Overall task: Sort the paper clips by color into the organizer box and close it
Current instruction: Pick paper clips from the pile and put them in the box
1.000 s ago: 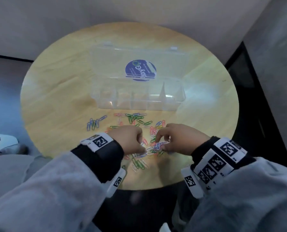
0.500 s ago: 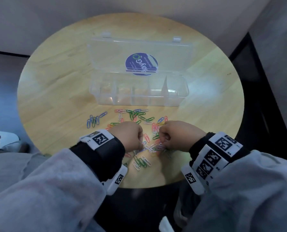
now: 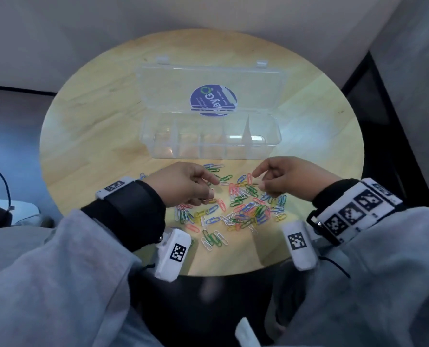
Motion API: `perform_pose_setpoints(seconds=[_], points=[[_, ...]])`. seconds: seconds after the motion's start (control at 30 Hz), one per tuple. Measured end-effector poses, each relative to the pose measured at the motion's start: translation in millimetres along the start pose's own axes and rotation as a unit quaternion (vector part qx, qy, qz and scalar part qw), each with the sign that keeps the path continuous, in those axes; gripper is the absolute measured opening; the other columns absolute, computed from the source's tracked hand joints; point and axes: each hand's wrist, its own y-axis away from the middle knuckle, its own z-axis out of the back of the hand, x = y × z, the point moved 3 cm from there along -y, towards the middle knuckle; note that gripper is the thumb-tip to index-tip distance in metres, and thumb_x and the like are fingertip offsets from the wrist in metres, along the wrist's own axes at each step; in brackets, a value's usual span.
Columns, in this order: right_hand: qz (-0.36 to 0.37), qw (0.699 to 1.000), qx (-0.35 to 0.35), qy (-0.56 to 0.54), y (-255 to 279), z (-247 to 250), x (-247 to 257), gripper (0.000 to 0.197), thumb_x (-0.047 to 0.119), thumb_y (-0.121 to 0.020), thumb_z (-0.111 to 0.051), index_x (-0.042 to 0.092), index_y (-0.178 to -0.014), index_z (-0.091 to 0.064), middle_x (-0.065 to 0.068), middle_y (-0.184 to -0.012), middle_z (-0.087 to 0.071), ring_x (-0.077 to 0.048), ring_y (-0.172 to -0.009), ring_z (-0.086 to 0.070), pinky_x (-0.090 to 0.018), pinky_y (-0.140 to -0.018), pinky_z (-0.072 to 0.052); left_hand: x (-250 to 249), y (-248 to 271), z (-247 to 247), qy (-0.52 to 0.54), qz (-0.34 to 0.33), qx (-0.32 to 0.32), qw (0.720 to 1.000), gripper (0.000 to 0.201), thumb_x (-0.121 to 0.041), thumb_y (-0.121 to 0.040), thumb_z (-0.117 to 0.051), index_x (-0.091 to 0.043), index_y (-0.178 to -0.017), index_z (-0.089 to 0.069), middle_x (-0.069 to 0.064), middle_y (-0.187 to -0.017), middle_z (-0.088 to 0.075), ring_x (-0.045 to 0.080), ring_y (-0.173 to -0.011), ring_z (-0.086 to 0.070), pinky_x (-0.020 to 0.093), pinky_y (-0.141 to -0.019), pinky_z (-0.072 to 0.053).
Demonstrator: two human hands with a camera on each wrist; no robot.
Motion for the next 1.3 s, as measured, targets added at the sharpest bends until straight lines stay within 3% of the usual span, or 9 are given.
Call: perform_pose_setpoints(seconds=[0.13,0.2,0.3,0.5,0.6,0.73,1.1,1.2,1.3], points=[[-0.060,0.995,0.025,-0.079,7.7,1.4,-15.5,0.020,-0.005,-0.091,-0.050,0.008,-0.081,-0.063,-0.009,-0.065,-0.057,-0.008,-0.051,-0.061,-0.020,-0.060,-0.056,4.6,-1.1,1.0,0.072,0.021,0.000,0.997,0.025,0.003,-0.088,-0.057,-0.020,-0.085,-0.067,-0.006,-0.069,-0.073,0.008,-0.062,-0.069,0.035,-0.087,-0.048],[-0.085,0.990,0.037,-0.106,10.2,-2.1,-20.7,0.025,-0.008,-0.092,-0.043,0.005,-0.078,-0.059,-0.012,-0.067,-0.058,-0.014,-0.055,-0.063,-0.020,-0.056,-0.055,3.7,-1.2,-1.6,0.094,0.026,0.010,0.995,0.027,0.007,-0.089,-0.053,-0.017,-0.088,-0.066,-0.002,-0.078,-0.072,0.008,-0.063,-0.071,0.030,-0.082,-0.053],[-0.099,0.981,0.018,-0.166,10.3,-2.6,-24.4,0.027,-0.007,-0.093,-0.036,0.004,-0.075,-0.053,-0.011,-0.070,-0.057,-0.018,-0.056,-0.060,-0.021,-0.049,-0.052,-0.4,1.3,-5.9,0.120,0.036,0.025,0.992,0.023,0.006,-0.090,-0.052,-0.013,-0.090,-0.064,0.004,-0.079,-0.069,0.007,-0.057,-0.069,0.017,-0.058,-0.056],[-0.092,0.989,0.005,-0.116,3.5,-4.4,-25.0,0.021,-0.001,-0.093,-0.043,0.007,-0.075,-0.052,-0.011,-0.069,-0.054,-0.018,-0.056,-0.054,-0.023,-0.050,-0.049,1.3,0.1,-4.1,0.136,0.041,-0.002,0.990,0.021,0.009,-0.087,-0.055,-0.010,-0.090,-0.065,0.007,-0.082,-0.068,0.008,-0.059,-0.070,0.016,-0.055,-0.056],[-0.097,0.993,0.030,-0.063,0.9,-10.8,-26.3,0.021,-0.003,-0.090,-0.044,0.008,-0.075,-0.053,-0.012,-0.068,-0.057,-0.023,-0.060,-0.051,-0.030,-0.059,-0.047,1.4,-1.7,-4.4,0.117,0.037,-0.007,0.992,0.021,0.008,-0.083,-0.063,-0.010,-0.093,-0.064,0.006,-0.071,-0.066,0.009,-0.057,-0.069,0.015,-0.053,-0.055],[-0.094,0.994,0.034,-0.036,-1.2,-16.6,-21.7,0.022,-0.004,-0.088,-0.043,0.011,-0.074,-0.054,-0.012,-0.071,-0.058,-0.023,-0.060,-0.052,-0.028,-0.057,-0.046,0.5,-3.9,-6.2,0.098,0.037,-0.008,0.994,0.021,0.008,-0.083,-0.062,-0.013,-0.087,-0.062,0.005,-0.065,-0.056,0.006,-0.046,-0.064,0.013,-0.045,-0.048],[0.009,0.994,0.089,-0.063,-4.1,-40.5,7.3,0.009,0.018,-0.086,-0.065,0.016,-0.079,-0.060,0.006,-0.058,-0.058,-0.006,-0.051,-0.054,-0.017,-0.055,-0.048,-10.0,-11.1,-19.5,0.178,-0.032,0.049,0.982,0.033,0.019,-0.081,-0.055,-0.012,-0.090,-0.059,-0.002,-0.061,-0.062,0.005,-0.053,-0.063,0.016,-0.054,-0.054],[0.007,0.992,0.086,-0.090,-7.8,-42.9,8.9,0.011,0.016,-0.087,-0.064,0.014,-0.076,-0.061,0.002,-0.059,-0.058,-0.013,-0.054,-0.052,-0.020,-0.054,-0.047,-10.9,-10.3,-21.7,0.168,-0.042,0.052,0.984,0.032,0.018,-0.080,-0.057,-0.013,-0.089,-0.058,-0.006,-0.056,-0.064,0.004,-0.053,-0.063,0.016,-0.056,-0.055],[-0.001,0.989,0.100,-0.109,-8.4,-43.7,7.6,0.015,0.009,-0.089,-0.060,0.012,-0.074,-0.059,0.007,-0.053,-0.058,-0.006,-0.049,-0.052,-0.015,-0.048,-0.045,-10.0,-9.0,-19.4,0.138,-0.055,0.043,0.988,0.029,0.014,-0.077,-0.064,-0.013,-0.088,-0.059,-0.004,-0.052,-0.063,0.005,-0.050,-0.062,0.016,-0.058,-0.055]])
